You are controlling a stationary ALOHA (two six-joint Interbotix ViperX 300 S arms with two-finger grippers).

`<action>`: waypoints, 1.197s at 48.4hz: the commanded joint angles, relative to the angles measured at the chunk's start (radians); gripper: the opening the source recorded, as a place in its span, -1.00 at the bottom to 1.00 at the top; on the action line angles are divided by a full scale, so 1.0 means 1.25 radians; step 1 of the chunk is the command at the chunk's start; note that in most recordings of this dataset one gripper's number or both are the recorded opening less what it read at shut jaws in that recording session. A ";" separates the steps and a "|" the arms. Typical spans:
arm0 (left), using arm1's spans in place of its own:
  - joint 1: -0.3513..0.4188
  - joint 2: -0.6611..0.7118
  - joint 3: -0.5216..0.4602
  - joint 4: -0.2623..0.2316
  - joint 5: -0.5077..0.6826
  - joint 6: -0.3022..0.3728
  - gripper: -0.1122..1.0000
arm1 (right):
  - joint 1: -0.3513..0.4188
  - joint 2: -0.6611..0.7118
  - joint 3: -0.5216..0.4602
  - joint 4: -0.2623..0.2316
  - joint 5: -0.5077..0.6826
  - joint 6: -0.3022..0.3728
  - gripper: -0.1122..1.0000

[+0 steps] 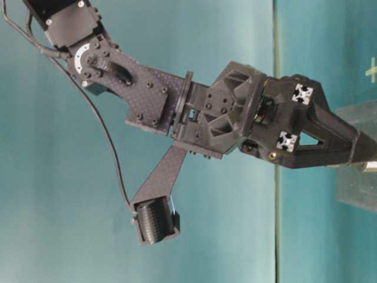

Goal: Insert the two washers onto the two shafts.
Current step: 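Carry the held washer over the lower shaft, then lower the washer onto the lower shaft and open the right gripper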

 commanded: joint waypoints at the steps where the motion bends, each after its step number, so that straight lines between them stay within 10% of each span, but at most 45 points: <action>1: -0.001 0.000 -0.010 0.002 -0.007 -0.001 -0.80 | 0.020 -0.020 -0.022 0.010 0.000 -0.009 0.43; 58: -0.001 -0.004 -0.012 0.002 -0.009 -0.005 -0.80 | -0.006 -0.054 -0.031 0.010 0.004 0.002 0.26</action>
